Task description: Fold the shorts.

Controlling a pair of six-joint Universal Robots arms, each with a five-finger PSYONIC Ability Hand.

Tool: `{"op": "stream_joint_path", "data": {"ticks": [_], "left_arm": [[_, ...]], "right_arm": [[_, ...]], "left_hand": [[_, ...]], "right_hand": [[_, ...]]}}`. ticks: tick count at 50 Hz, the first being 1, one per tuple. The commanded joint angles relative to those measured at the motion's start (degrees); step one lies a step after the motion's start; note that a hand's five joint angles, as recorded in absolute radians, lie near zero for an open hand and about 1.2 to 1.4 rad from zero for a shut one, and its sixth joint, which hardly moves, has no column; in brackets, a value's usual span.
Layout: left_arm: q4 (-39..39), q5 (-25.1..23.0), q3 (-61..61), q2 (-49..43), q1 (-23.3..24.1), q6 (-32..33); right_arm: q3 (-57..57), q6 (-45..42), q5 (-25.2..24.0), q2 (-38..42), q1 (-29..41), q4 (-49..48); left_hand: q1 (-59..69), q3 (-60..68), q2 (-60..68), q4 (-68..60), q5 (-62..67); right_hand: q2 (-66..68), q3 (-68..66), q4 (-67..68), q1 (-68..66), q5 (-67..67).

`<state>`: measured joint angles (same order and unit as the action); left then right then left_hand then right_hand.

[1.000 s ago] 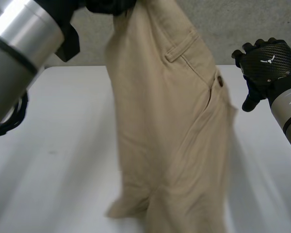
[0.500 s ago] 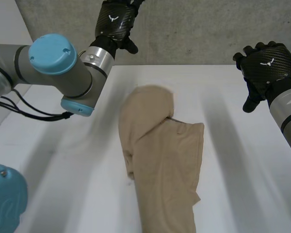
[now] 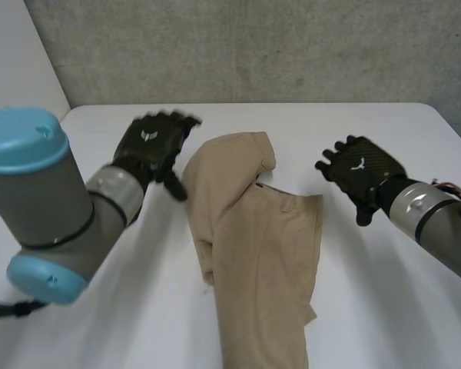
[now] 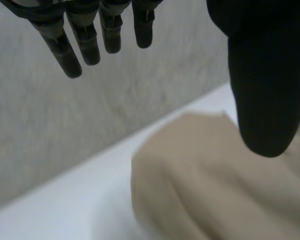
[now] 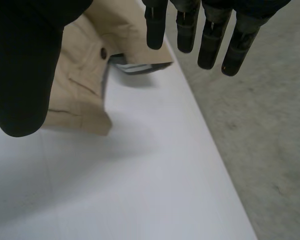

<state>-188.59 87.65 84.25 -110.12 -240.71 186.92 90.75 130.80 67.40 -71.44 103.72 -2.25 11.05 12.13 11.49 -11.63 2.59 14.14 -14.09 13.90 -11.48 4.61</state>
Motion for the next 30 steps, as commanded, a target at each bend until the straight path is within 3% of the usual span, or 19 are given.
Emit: {"op": "stream_joint_path", "data": {"ticks": [1, 12, 30], "left_arm": [[3.0, 7.7, 6.6, 0.3, 2.5, -0.9], [2.8, 8.0, 11.5, 1.0, 3.3, -1.9], [2.4, 7.7, 15.4, 4.8, 3.2, -4.8]], "right_arm": [[-6.0, -1.4, -6.1, 11.4, -0.3, -4.2], [-14.2, -1.8, -7.0, 21.7, 0.7, -8.7], [-17.1, -7.7, -7.2, 27.5, 0.8, -8.6]], "left_hand": [[1.2, 0.1, 0.7, -0.6, -0.4], [0.2, -0.9, -0.3, 0.4, -1.4], [0.0, -1.1, -0.4, 0.6, -1.5]], "right_hand": [[9.7, -9.8, 10.0, -12.4, 9.3], [18.6, -18.7, 18.9, -21.3, 18.2], [20.8, -20.9, 21.1, -23.5, 20.4]]}}
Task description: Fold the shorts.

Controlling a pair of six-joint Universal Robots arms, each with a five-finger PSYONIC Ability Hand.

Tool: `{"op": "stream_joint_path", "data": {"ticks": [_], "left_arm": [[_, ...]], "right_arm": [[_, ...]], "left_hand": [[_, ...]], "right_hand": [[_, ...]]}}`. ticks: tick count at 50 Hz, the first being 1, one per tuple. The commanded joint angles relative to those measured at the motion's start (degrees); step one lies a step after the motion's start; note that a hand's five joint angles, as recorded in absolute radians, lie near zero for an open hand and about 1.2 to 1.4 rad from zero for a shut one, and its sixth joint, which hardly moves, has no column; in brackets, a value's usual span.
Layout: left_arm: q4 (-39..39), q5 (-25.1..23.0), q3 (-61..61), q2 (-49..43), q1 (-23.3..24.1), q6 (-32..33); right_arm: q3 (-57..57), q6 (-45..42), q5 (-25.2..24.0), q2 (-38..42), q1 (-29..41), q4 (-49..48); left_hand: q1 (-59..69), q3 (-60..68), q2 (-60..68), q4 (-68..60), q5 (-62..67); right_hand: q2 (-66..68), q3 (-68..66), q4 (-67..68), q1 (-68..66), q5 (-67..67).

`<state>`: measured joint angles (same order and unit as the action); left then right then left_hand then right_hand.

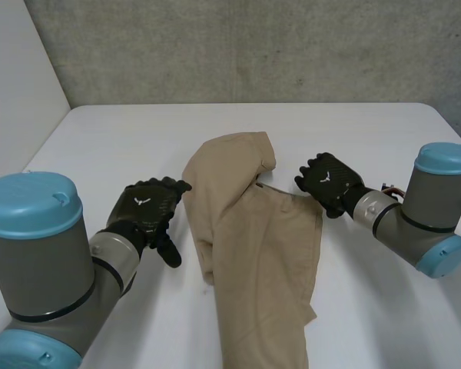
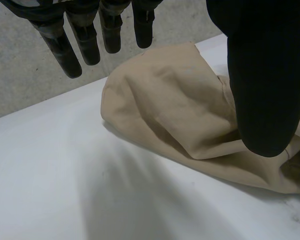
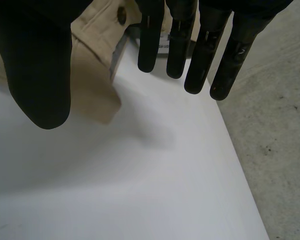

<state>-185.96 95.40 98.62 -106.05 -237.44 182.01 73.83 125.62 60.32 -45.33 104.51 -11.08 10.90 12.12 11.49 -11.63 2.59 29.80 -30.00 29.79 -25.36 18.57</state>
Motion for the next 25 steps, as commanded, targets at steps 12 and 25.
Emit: {"op": "stream_joint_path", "data": {"ticks": [12, 25], "left_arm": [[-0.3, 0.0, 2.0, 1.3, -0.4, 0.1], [-1.5, 0.0, 3.5, 3.0, -0.5, 0.1]], "right_arm": [[-0.1, -2.6, -0.1, 2.3, 0.0, 0.1], [-0.4, -2.2, 0.1, 2.3, 0.2, -0.3]], "left_hand": [[-0.2, -1.4, -0.8, 0.9, -1.9], [-0.2, -1.4, -0.8, 0.9, -1.9]], "right_hand": [[9.4, -9.2, 9.4, -13.8, 10.6], [9.4, -9.2, 9.4, -13.8, 10.6]]}}
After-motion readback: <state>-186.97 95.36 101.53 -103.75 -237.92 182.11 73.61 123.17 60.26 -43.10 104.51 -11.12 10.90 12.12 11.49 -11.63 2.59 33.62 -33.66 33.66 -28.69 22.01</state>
